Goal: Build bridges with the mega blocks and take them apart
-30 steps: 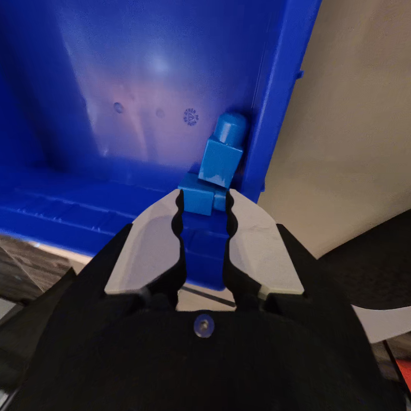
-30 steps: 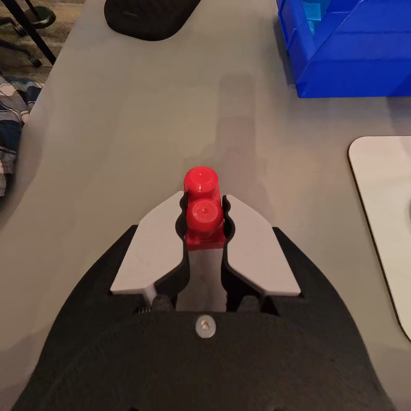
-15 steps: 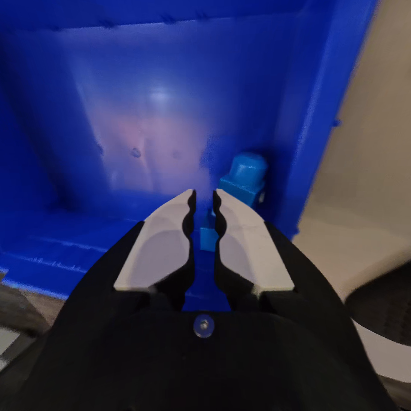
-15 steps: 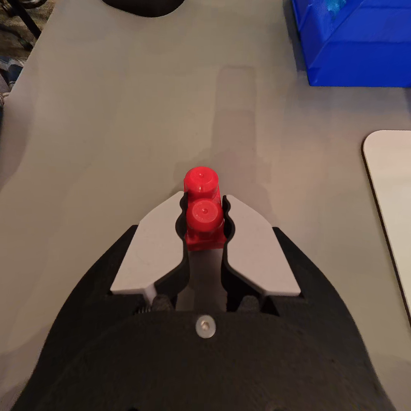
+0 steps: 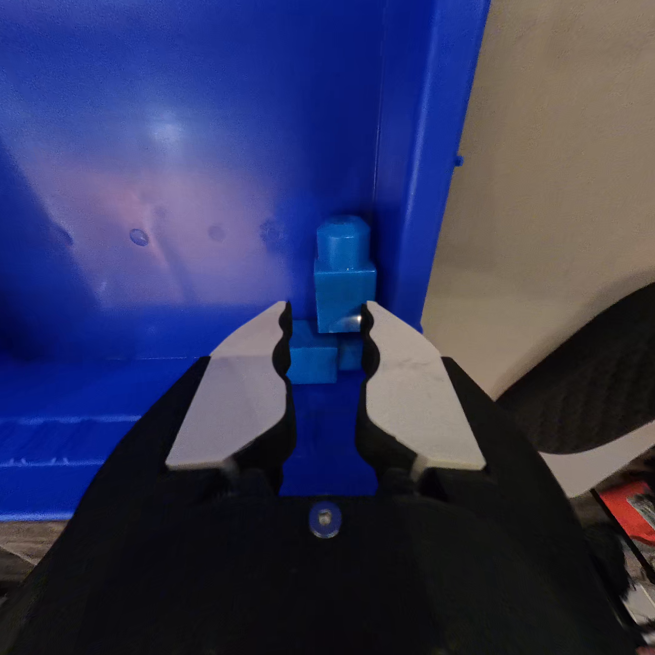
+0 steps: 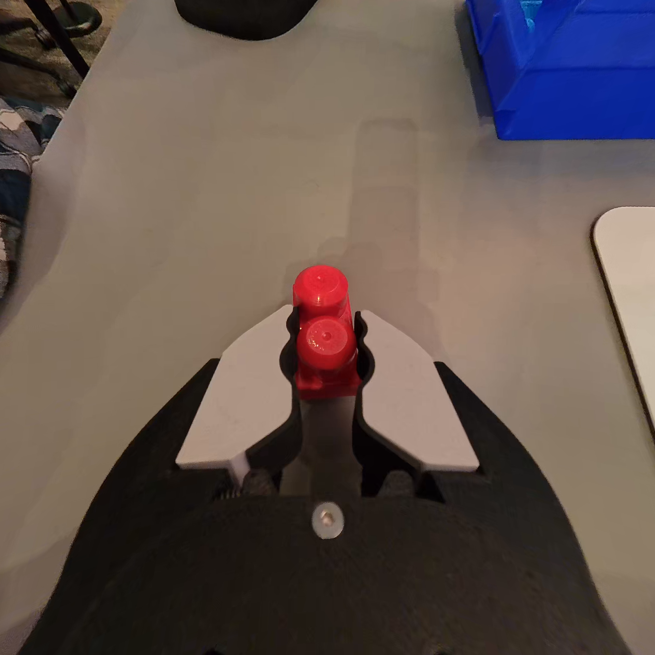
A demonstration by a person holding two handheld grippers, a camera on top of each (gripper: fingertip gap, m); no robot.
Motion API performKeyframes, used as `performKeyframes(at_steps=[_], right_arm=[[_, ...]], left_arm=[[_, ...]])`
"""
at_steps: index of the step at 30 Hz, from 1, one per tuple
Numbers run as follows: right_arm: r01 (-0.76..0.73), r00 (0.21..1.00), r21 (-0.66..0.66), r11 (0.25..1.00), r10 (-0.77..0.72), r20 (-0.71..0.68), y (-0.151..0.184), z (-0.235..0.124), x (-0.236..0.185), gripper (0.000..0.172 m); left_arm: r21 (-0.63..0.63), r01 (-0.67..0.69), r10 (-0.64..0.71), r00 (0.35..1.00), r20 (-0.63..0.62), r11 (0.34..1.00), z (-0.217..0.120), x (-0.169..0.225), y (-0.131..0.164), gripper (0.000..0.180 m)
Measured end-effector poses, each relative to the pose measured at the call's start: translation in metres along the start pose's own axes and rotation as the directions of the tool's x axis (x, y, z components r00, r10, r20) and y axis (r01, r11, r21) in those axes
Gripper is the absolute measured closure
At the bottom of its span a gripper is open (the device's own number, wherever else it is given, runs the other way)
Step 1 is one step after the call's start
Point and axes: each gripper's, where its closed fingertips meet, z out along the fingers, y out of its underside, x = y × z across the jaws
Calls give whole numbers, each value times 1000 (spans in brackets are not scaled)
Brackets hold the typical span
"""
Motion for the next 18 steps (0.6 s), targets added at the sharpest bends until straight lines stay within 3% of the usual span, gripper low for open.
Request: performKeyframes(at_steps=[6,8,9,10,11,16,18], right_arm=[[-1,1000,7,1000,1,19,-1,1,-3,142],[5,1000,6,1000,-5,20,-1,2,-4,142],[7,1000,5,1000,-7,19,-1,2,-4,142],[8,1000,4,1000,-8,18,0,1,-4,142],[8,1000,4,1000,-8,17,0,1,-5,142],[7,999,12,1000,-8,36,0,1,-7,142],[9,999,13,1000,-10,43,-1,2,-8,142]], left_arm=[[5,18,-17,997,-74,1000,3,0,-8,135],[27,38,-38,999,21,999,0,-17,-12,145],[-3,52,-51,988,145,999,-2,-37,-7,153],[-55,53,-44,986,159,997,2,-40,1,151],[-61,57,-49,991,128,996,5,-35,2,149],[210,140,-134,990,-44,967,-17,-7,-43,146],[172,143,-120,983,-139,975,-13,9,-48,149]])
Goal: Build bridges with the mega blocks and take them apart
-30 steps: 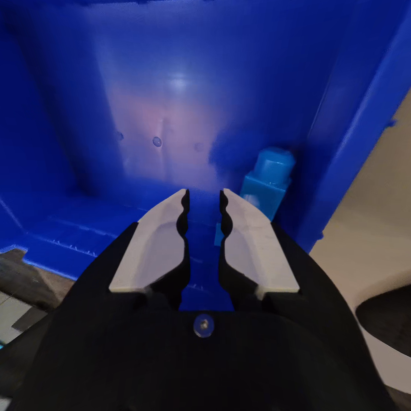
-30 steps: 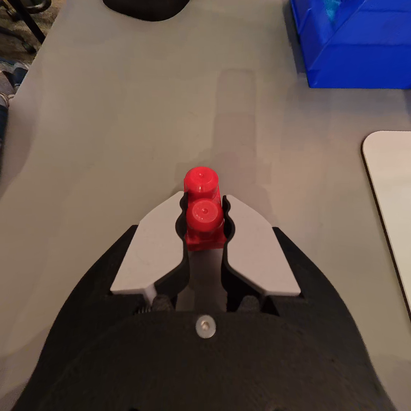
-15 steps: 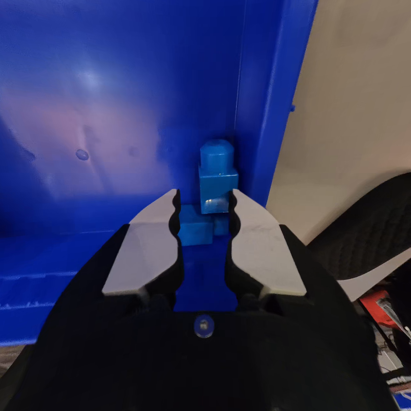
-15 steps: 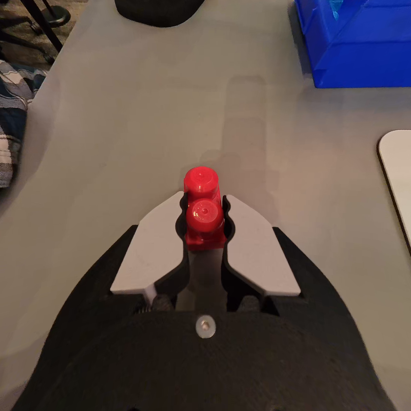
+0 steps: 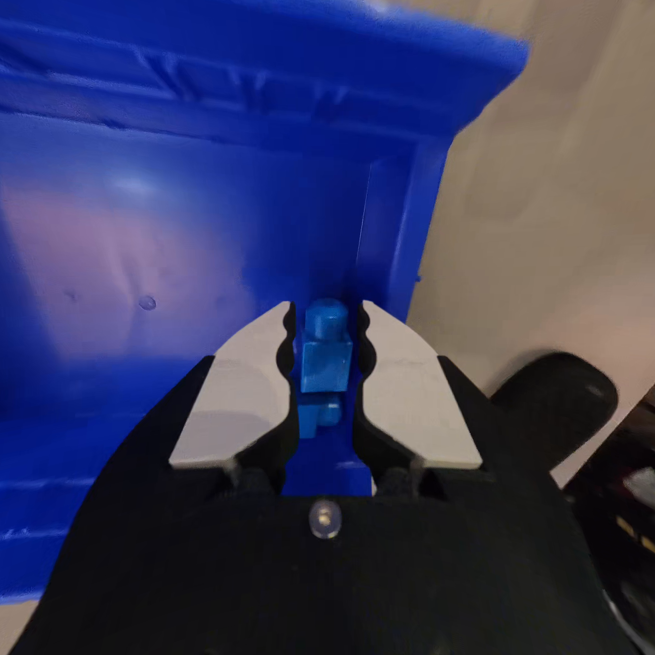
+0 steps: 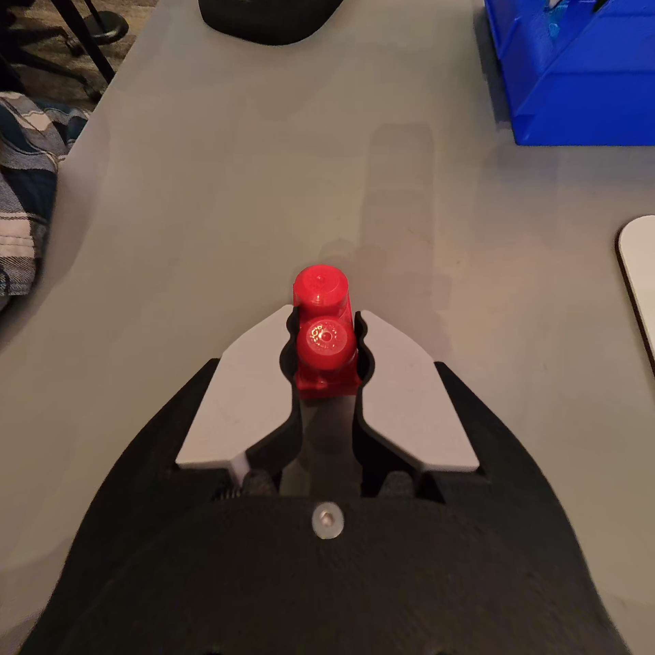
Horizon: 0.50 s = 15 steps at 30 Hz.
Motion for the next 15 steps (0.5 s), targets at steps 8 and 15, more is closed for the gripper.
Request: performKeyframes(at_steps=[8,15], right_arm=[[-1,1000,4,1000,1,1,2,-3,-1,142],[-12,993,-13,1000,10,-122,5,-5,19,141]], left_arm=[[-203,-33,3,989,-148,979,30,6,25,153],[-45,-4,10,991,133,999,11,-21,12,153]])
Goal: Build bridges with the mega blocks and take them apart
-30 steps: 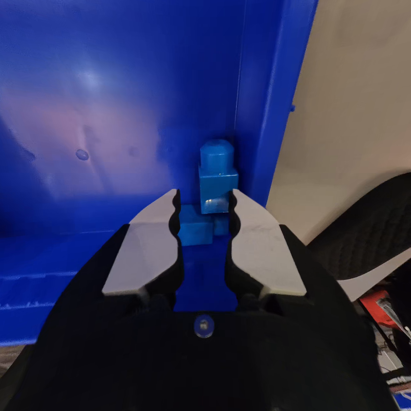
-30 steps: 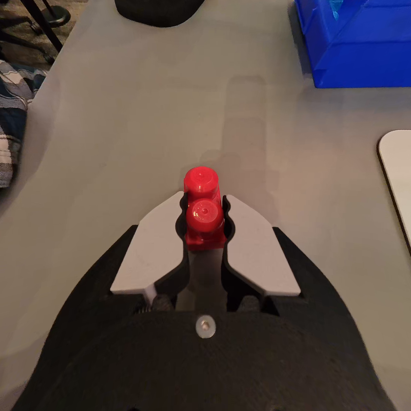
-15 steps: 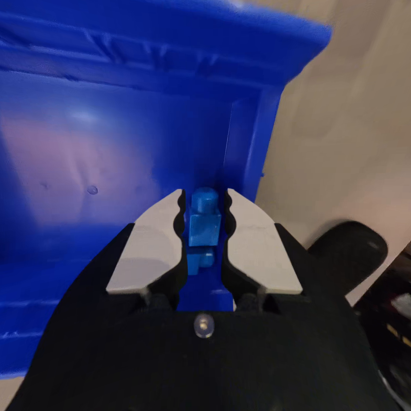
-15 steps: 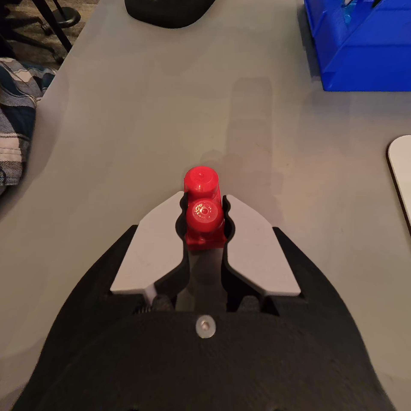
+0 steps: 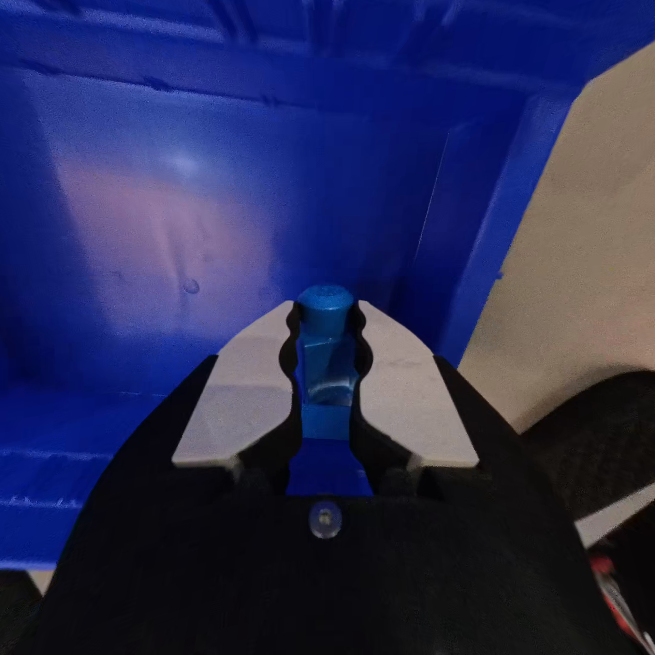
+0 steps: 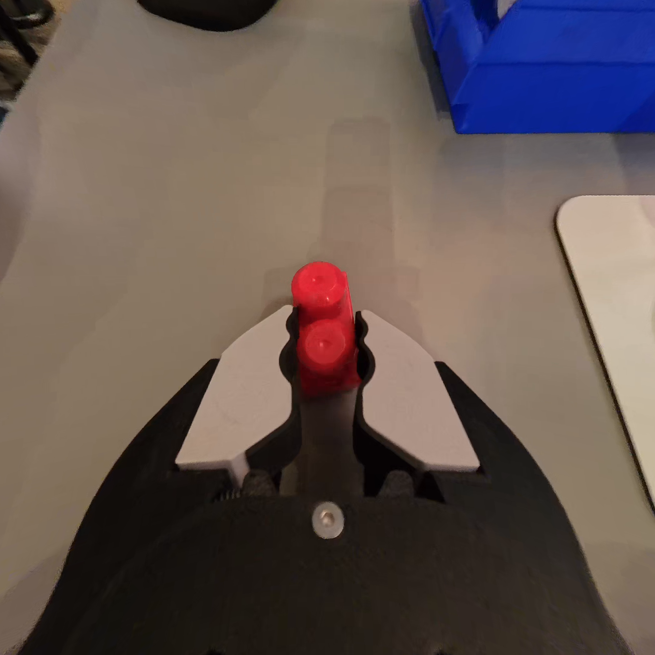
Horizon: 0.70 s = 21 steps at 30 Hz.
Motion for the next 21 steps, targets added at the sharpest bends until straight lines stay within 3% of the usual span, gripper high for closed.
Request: performKeyframes(at_steps=[6,9,12,15,19,21], right_arm=[[-7,993,-32,999,3,-114,-2,-9,18,104],[8,991,98,995,5,-131,-42,-33,16,133],[-193,975,235,953,214,-66,-84,-47,22,133],[-400,908,411,819,416,55,-120,-56,37,132],[-441,886,421,793,459,64,-126,-42,43,132],[-455,883,418,786,460,97,-128,-34,39,141]], left_arm=[[354,8,-82,977,197,935,-58,18,-52,153],[482,-77,-77,953,292,873,-87,54,-91,153],[466,-203,-44,884,465,861,-102,88,-128,153],[362,-306,3,767,641,880,-106,112,-156,153],[355,-346,2,718,696,869,-102,134,-182,153],[343,-356,2,697,717,869,-100,138,-188,153]])
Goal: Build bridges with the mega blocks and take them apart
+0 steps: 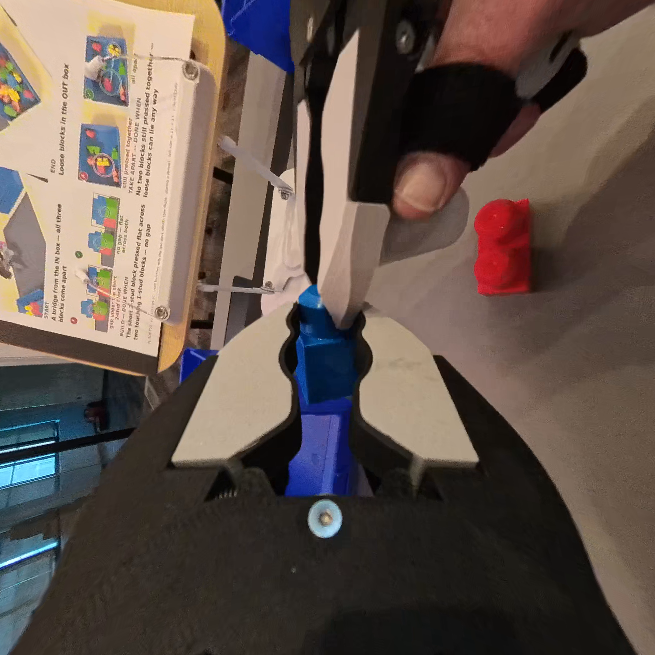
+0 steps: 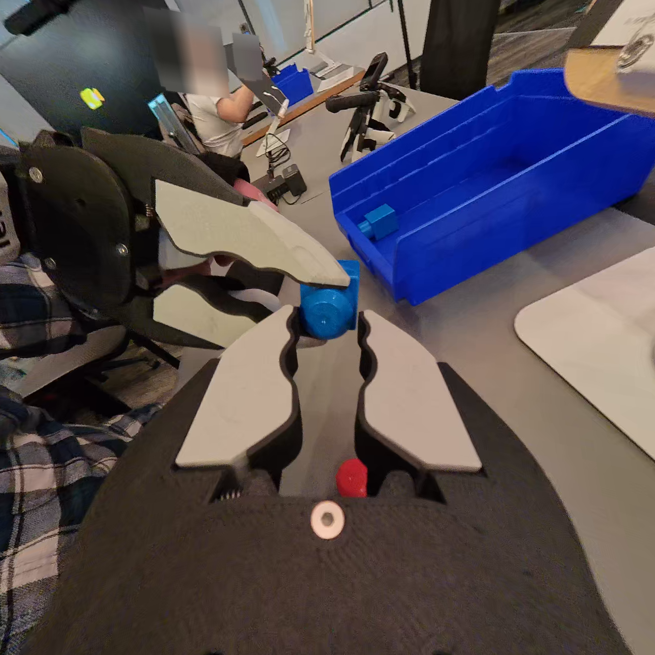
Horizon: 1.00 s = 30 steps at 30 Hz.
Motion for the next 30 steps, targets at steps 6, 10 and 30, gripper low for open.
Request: performKeyframes(at_steps=[6,10,30], right_arm=[[67,998,-43,997,-66,12,8,-11,-2,143],[180,972,-211,961,-206,-110,19,-42,37,143],[258,958,-279,925,-283,-50,75,-43,65,143]], left_arm=[[8,-42,42,999,7,999,-2,12,-5,146],[-120,62,-77,989,-123,991,-18,-11,45,162],[-687,-284,-369,676,-638,669,19,-31,316,119]])
